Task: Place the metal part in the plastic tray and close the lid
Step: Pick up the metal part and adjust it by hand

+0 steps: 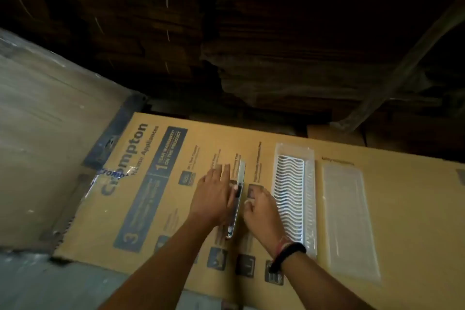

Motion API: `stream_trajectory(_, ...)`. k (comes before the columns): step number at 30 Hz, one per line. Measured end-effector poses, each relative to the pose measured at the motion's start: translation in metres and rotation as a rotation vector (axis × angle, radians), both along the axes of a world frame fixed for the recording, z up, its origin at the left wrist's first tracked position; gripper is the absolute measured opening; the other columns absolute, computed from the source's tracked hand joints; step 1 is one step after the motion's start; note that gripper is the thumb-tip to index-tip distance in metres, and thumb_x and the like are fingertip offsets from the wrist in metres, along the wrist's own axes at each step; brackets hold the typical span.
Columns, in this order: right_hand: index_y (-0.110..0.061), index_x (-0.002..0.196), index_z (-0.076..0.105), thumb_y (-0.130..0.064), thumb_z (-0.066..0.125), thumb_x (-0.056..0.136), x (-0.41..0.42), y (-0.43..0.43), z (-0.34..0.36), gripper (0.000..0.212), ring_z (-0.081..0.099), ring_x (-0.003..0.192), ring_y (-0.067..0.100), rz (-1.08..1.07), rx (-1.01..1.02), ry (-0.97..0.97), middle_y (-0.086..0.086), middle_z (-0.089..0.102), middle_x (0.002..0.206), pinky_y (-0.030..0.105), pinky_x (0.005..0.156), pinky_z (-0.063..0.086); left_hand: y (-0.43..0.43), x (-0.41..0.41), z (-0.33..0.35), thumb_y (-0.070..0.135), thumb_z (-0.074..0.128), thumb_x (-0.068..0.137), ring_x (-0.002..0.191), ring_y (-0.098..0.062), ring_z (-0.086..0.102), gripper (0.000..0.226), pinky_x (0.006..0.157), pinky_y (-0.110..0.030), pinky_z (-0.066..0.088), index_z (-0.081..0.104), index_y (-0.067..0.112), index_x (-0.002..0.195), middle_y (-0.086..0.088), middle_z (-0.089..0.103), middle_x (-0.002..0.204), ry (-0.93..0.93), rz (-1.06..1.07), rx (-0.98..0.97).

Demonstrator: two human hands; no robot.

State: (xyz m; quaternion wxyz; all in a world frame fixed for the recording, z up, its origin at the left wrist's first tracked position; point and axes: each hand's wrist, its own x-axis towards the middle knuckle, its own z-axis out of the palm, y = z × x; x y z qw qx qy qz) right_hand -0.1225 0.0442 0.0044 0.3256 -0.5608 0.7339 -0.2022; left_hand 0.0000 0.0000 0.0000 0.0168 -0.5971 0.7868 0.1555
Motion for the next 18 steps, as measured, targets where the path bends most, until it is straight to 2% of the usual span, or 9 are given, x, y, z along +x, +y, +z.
stream_trajectory(2, -0.006, 0.107, 0.059, -0.004, 0.049, 0.087, 0.005, -0.006, -0.021, 0.023, 0.061, 0.095, 0.030, -0.072, 0.006, -0.028, 0.015, 0.065, 0.100, 0.036, 0.078, 0.049, -0.003, -0.002, -0.021, 0.040, 0.029, 0.099, 0.124, -0.029, 0.051, 0.053, 0.096, -0.040, 0.045, 0.030, 0.014, 0.145, -0.012, 0.050, 0.141, 0.065, 0.005, 0.063)
stream_trajectory(5, -0.007, 0.104, 0.060, -0.008, 0.048, 0.088, 0.015, -0.014, -0.048, 0.020, 0.061, 0.094, 0.033, -0.132, 0.061, 0.002, 0.015, 0.066, 0.098, 0.039, 0.075, 0.050, -0.004, -0.006, -0.051, 0.037, 0.038, 0.098, 0.107, -0.028, 0.057, 0.038, 0.078, -0.038, 0.050, 0.045, 0.017, 0.129, -0.009, 0.057, 0.120, 0.148, 0.097, 0.105)
stream_trajectory(8, -0.007, 0.100, 0.058, -0.013, 0.045, 0.090, 0.020, -0.028, -0.062, 0.018, 0.058, 0.094, 0.035, -0.134, 0.033, 0.129, 0.015, 0.063, 0.100, 0.040, 0.074, 0.046, -0.014, -0.012, -0.071, 0.032, 0.046, 0.095, 0.100, -0.026, 0.059, 0.027, 0.075, -0.042, 0.053, 0.056, 0.016, 0.115, -0.007, 0.060, 0.110, 0.267, 0.217, 0.078)
stream_trajectory(10, -0.009, 0.097, 0.058, -0.015, 0.044, 0.090, 0.023, -0.037, -0.068, 0.017, 0.057, 0.091, 0.033, -0.170, 0.038, 0.142, 0.014, 0.062, 0.097, 0.041, 0.072, 0.047, -0.021, -0.014, -0.079, 0.027, 0.051, 0.093, 0.089, -0.025, 0.062, 0.020, 0.071, -0.043, 0.054, 0.063, 0.014, 0.103, -0.008, 0.064, 0.101, 0.345, 0.312, 0.067)
stream_trajectory(14, -0.018, 0.078, 0.053, -0.016, 0.043, 0.090, 0.025, -0.042, -0.080, 0.016, 0.059, 0.078, 0.031, -0.263, 0.047, 0.024, 0.011, 0.063, 0.082, 0.035, 0.057, 0.045, -0.025, -0.018, -0.088, 0.022, 0.060, 0.090, 0.075, -0.023, 0.066, 0.014, 0.066, -0.042, 0.056, 0.070, 0.012, 0.093, -0.008, 0.073, 0.086, 0.436, 0.414, 0.068)
stream_trajectory(18, -0.013, 0.076, 0.060, -0.012, 0.044, 0.093, 0.025, -0.043, -0.079, 0.023, 0.060, 0.065, 0.025, -0.378, 0.053, -0.109, 0.007, 0.062, 0.070, 0.030, 0.048, 0.039, -0.024, -0.024, -0.089, 0.016, 0.065, 0.086, 0.072, -0.022, 0.069, 0.013, 0.063, -0.035, 0.054, 0.074, 0.011, 0.096, -0.007, 0.076, 0.083, 0.497, 0.472, 0.110)
